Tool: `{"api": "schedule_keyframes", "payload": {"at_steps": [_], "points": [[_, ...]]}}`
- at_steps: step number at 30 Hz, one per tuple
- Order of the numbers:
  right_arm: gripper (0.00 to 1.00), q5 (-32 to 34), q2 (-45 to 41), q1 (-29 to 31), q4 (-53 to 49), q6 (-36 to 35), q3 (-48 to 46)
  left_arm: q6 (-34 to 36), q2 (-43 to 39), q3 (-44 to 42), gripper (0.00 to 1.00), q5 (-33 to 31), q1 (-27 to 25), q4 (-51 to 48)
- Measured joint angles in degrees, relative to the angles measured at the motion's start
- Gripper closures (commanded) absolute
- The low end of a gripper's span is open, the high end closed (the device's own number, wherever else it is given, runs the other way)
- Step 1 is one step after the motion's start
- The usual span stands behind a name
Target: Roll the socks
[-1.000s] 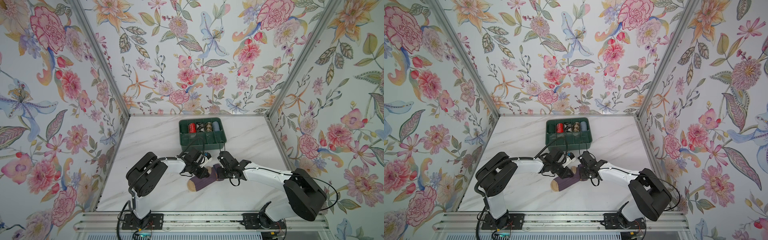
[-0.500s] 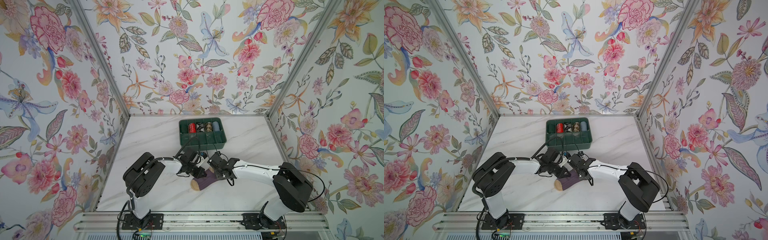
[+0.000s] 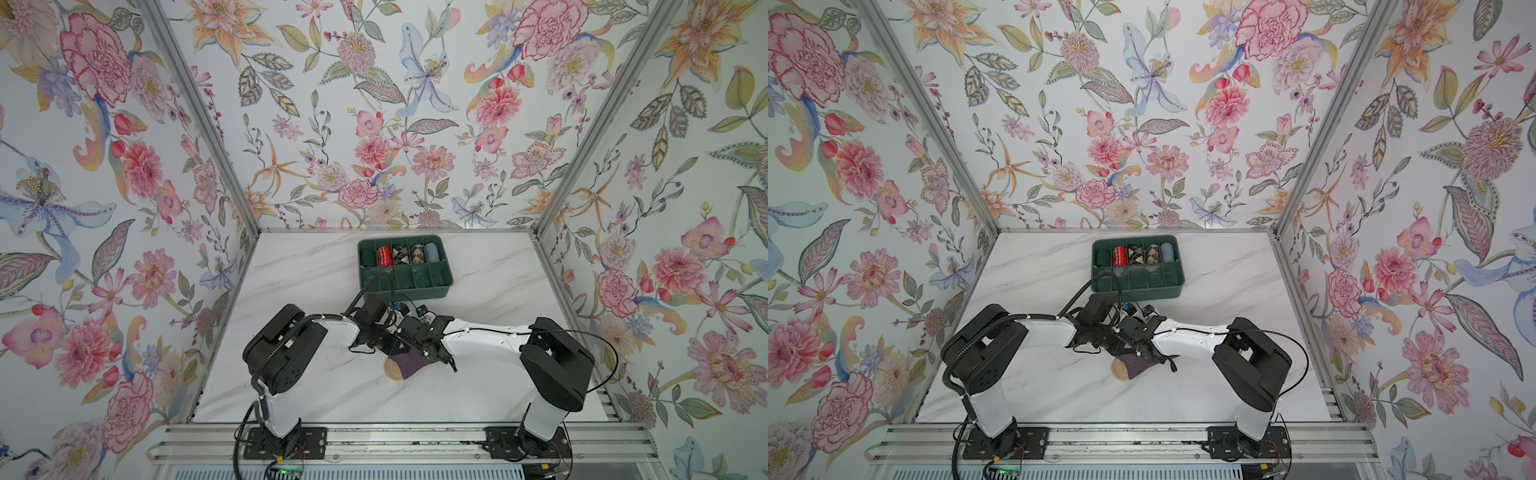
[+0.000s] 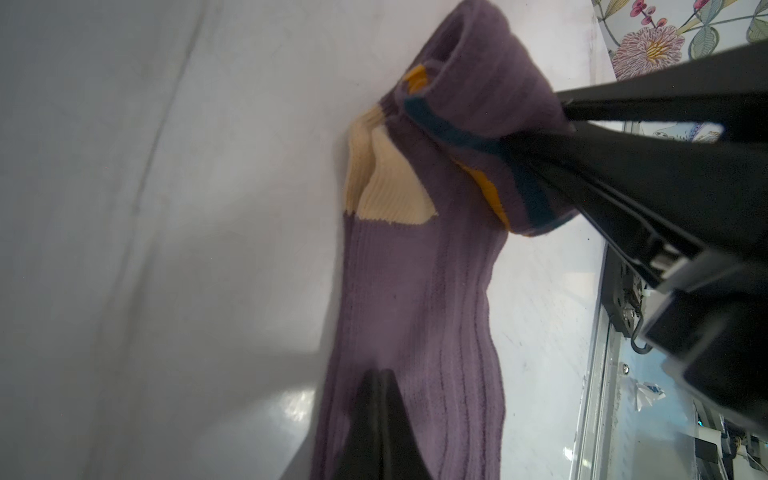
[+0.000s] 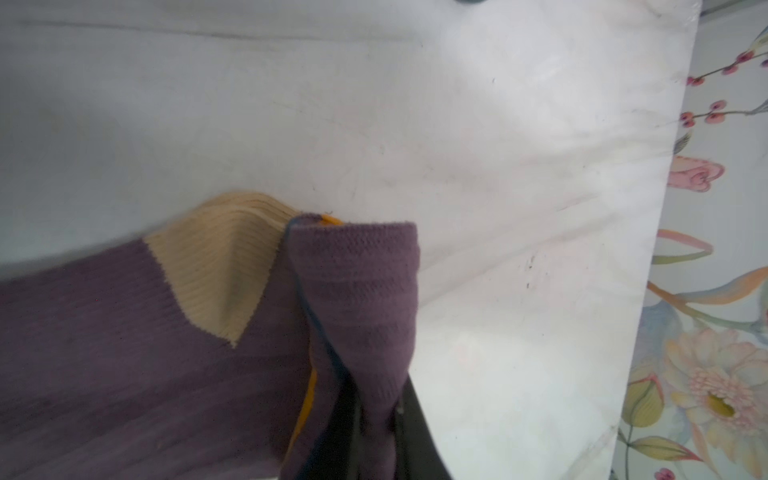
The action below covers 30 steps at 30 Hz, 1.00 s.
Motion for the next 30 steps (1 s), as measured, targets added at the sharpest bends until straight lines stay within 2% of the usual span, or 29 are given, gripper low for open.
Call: {"api": "schedule_keyframes", "payload": {"at_steps": [5, 13, 20, 30], "points": [[1.00, 2.5, 2.8, 2.2, -2.6, 0.0, 2.0, 0.0, 0.0, 0.0, 1.00, 0.1, 0.2, 0.0], [0.94, 5.4, 7.8, 5.6, -5.5, 0.5, 4.8, 0.0, 0.0, 0.0, 1.00, 0.1, 0.8, -0.1], [0.86, 6.7, 9.4, 7.8, -6.7, 0.9, 5.6, 0.2, 0.0, 0.1, 1.00, 0.1, 1.2, -0.5], [0.83, 7.0, 10.3, 8.8, -8.0, 2.1, 7.1, 0.5, 0.0, 0.2, 1.00, 0.8, 1.8, -1.6]]}}
